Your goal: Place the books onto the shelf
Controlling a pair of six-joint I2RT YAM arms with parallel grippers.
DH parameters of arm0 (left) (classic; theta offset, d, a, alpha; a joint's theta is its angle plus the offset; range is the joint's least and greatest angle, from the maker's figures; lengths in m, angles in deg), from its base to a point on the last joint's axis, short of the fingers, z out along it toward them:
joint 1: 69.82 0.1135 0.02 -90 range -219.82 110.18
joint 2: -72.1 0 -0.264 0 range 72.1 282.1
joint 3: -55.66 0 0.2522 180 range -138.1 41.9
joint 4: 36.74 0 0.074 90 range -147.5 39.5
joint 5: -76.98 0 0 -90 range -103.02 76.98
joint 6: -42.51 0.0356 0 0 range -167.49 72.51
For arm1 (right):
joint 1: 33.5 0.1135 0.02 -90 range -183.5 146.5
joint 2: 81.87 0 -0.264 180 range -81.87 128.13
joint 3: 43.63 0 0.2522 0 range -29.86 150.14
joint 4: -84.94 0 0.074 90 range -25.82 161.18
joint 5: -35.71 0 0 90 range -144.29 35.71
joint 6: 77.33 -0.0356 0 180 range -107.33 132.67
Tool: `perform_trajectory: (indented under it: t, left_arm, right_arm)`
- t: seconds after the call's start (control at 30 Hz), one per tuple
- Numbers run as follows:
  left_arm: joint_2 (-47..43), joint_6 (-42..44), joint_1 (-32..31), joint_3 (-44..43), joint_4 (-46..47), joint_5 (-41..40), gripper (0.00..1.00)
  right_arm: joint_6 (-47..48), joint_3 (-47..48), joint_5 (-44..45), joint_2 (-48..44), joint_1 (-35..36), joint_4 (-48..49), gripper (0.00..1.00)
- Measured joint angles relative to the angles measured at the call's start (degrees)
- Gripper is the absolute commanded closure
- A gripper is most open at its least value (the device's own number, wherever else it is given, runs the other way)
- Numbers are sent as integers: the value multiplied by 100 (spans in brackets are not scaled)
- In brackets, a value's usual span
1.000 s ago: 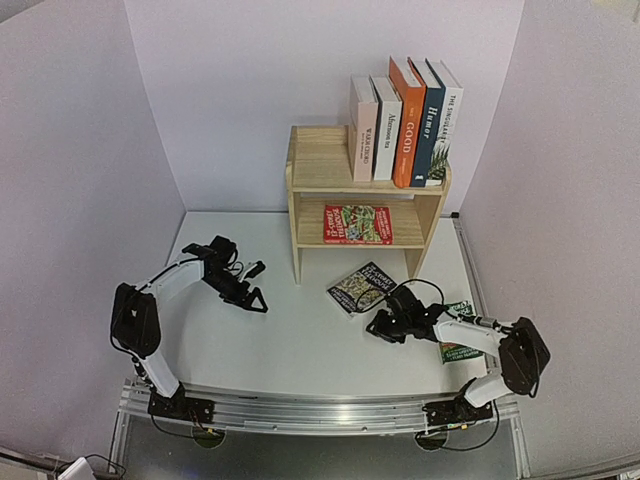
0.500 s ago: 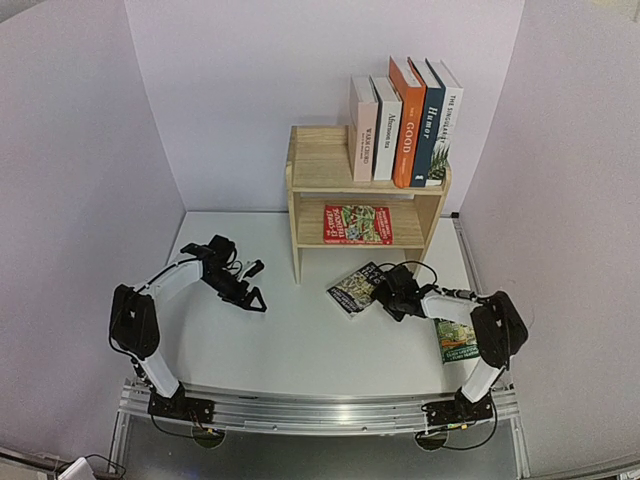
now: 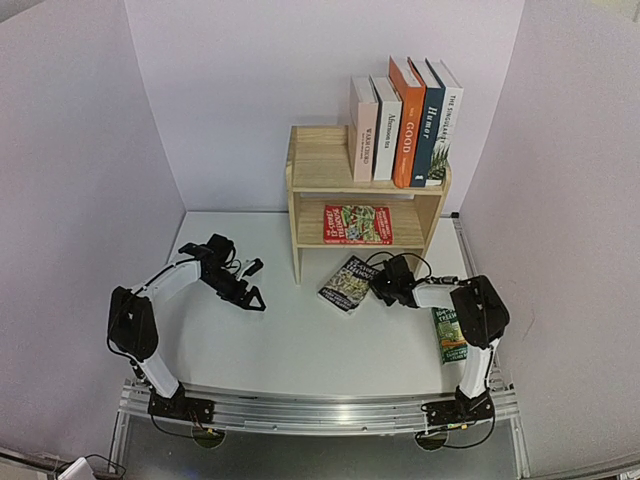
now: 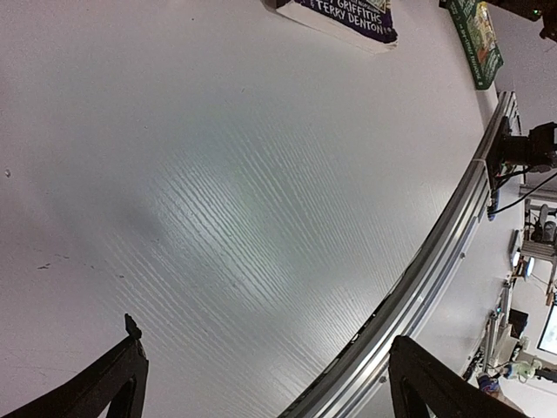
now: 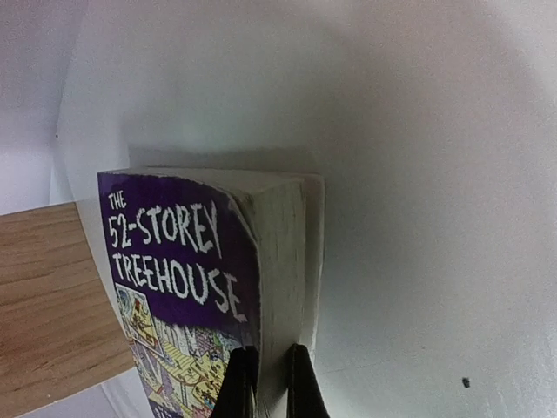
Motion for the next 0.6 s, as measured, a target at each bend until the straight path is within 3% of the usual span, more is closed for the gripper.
perform_trajectory:
  t: [0.17,0.33,0.6]
  left_arm:
    - [0,-2,-15,9,32,-1,4]
    - [106,67,-206,55,235,-11,1]
    - [976,74,-890,43,836,-42,0]
  right_arm:
    - [296,-144,-462,58,-28,428,100]
    - [1163,-449,-990,-116,70,559,100]
    - [2495,-1316,-1069,-1023,1431,275,100]
